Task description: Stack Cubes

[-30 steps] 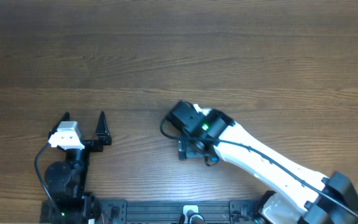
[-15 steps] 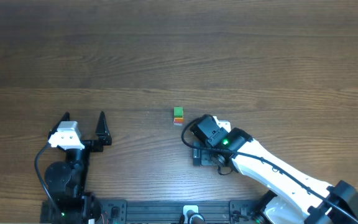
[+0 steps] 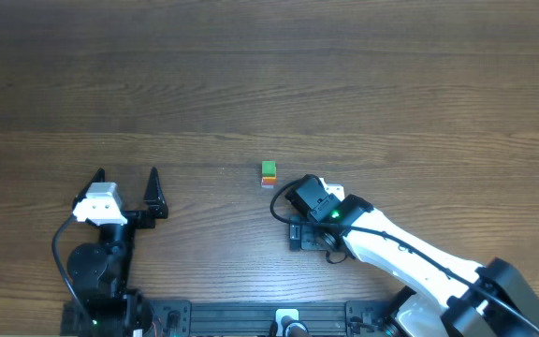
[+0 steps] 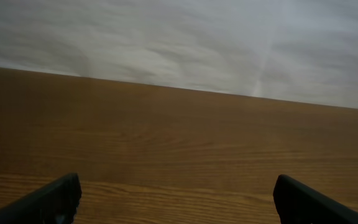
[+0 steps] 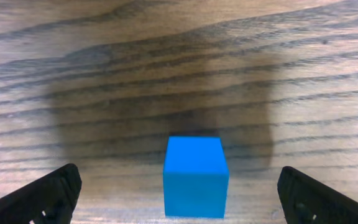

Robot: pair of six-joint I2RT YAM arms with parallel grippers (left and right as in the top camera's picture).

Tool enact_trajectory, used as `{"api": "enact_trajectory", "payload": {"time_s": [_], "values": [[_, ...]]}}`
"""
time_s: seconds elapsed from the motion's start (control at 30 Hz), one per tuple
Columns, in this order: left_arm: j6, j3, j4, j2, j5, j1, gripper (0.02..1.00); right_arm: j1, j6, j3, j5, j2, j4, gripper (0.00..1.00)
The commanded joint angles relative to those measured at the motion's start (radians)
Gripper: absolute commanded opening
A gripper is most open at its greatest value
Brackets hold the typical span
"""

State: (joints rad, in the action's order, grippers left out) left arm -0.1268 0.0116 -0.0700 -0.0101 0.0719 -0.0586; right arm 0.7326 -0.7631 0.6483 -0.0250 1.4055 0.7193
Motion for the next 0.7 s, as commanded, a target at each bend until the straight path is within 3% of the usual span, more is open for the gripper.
{"api": "enact_trajectory", "payload": {"time_s": [0.03,0.17,0.37,0.7], "values": [[0.015,-0.006,0.000,0.007,0.006,-0.005,1.000,-0.006,0.006,-0.009,-0.024,0.031,-0.020,0.993],[0.015,-0.006,0.000,0.007,0.006,-0.005,1.000,-0.006,0.021,-0.009,-0.029,0.033,-0.029,0.961],[0.015,-0.006,0.000,0.007,0.006,-0.005,0.996,-0.007,0.044,-0.009,-0.032,0.033,-0.029,0.717],[0.015,-0.006,0.000,0.007,0.006,-0.005,1.000,-0.006,0.055,-0.009,-0.037,0.033,-0.029,0.518]]}}
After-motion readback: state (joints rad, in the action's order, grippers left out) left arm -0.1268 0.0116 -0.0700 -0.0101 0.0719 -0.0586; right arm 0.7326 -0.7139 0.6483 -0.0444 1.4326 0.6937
